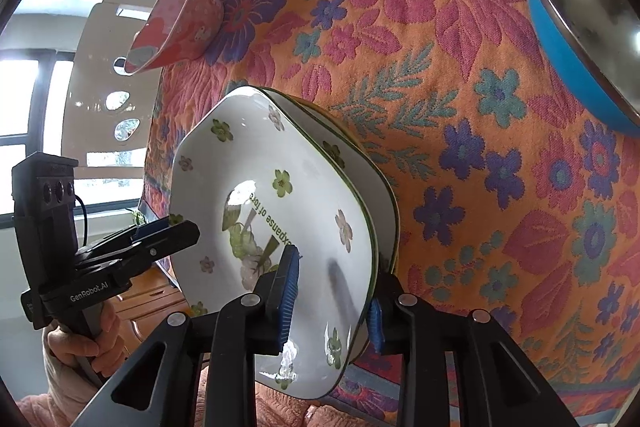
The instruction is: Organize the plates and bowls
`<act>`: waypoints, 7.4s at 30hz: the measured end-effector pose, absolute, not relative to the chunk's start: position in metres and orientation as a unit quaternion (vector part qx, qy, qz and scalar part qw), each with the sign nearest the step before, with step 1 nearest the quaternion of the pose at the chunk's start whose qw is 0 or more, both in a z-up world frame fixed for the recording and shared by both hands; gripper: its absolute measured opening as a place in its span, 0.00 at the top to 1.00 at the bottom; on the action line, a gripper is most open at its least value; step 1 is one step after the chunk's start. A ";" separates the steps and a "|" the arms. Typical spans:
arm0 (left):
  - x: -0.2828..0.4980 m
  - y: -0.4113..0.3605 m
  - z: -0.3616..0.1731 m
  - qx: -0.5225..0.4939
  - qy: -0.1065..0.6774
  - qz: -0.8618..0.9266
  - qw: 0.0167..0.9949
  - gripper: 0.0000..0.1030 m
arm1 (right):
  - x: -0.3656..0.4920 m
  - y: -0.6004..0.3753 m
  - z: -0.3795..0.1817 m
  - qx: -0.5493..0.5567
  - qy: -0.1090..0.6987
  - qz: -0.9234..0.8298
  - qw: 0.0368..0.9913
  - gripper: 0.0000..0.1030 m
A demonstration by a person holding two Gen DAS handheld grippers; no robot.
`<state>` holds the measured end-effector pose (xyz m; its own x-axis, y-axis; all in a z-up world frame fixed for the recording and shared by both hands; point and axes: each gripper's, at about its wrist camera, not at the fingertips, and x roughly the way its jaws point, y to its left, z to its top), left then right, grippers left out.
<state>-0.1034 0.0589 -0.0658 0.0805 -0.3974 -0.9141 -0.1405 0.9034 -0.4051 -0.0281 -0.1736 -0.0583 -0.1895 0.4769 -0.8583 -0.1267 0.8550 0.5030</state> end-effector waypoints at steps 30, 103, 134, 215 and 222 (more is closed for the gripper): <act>-0.109 0.067 -0.063 -0.214 0.670 -0.092 0.705 0.59 | -0.029 -0.183 -0.044 0.140 0.733 0.209 0.632 0.68; 0.226 0.154 0.065 -0.057 0.619 -0.111 0.776 0.49 | 0.226 -0.090 0.067 0.241 0.621 0.214 0.714 0.52; 0.269 0.108 -0.077 -0.054 0.689 -0.146 0.708 0.71 | 0.282 -0.054 -0.085 0.236 0.702 0.095 0.665 0.60; 0.103 0.189 -0.015 -0.112 0.672 -0.059 0.730 0.86 | 0.145 0.015 -0.012 0.130 0.719 0.154 0.665 0.84; 0.103 0.186 -0.017 -0.095 0.672 -0.054 0.732 0.86 | 0.143 0.014 -0.024 0.124 0.729 0.147 0.657 0.84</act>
<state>0.1033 0.1856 -0.0165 0.0904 -0.2065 -0.9743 -0.0478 0.9762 -0.2113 0.1433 0.0139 -0.0238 -0.1048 0.3749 -0.9211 -0.0122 0.9257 0.3781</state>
